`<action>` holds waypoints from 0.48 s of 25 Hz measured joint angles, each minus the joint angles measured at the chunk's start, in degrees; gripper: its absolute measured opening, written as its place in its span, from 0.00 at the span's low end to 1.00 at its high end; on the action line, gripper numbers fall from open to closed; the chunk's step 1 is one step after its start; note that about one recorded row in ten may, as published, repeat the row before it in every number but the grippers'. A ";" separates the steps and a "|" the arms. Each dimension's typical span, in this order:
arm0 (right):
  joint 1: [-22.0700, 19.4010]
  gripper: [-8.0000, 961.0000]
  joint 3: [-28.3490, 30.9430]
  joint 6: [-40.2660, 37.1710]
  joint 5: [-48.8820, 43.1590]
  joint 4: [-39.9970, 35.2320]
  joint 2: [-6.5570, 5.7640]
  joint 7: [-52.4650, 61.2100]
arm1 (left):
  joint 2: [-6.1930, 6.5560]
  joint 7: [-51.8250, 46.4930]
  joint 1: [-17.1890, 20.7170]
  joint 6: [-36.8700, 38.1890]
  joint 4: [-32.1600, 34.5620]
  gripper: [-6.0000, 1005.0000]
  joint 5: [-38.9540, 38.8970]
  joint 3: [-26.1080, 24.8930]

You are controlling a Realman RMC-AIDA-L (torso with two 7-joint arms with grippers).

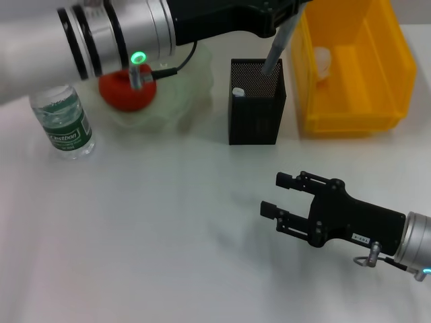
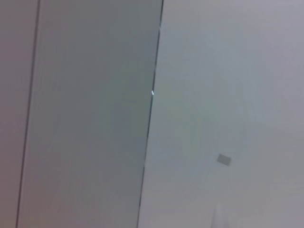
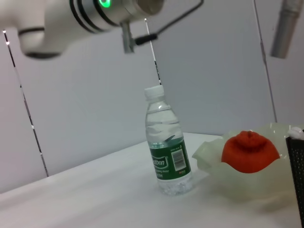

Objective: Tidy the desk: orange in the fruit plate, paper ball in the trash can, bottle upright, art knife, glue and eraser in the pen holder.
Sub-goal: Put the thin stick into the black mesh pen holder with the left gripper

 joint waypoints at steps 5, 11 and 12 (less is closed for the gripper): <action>0.29 0.70 -0.27 -0.15 0.00 0.44 0.03 0.05 | -0.02 23.53 -1.76 -0.65 -12.28 0.15 -20.89 6.06; 0.67 0.71 -0.26 -0.58 0.00 1.13 0.06 0.12 | -0.01 35.61 -2.12 -3.41 -17.34 0.15 -31.51 11.06; 0.68 0.71 -0.26 -0.77 0.00 1.17 0.06 0.12 | -0.01 36.25 -2.12 -3.81 -17.70 0.15 -31.83 11.34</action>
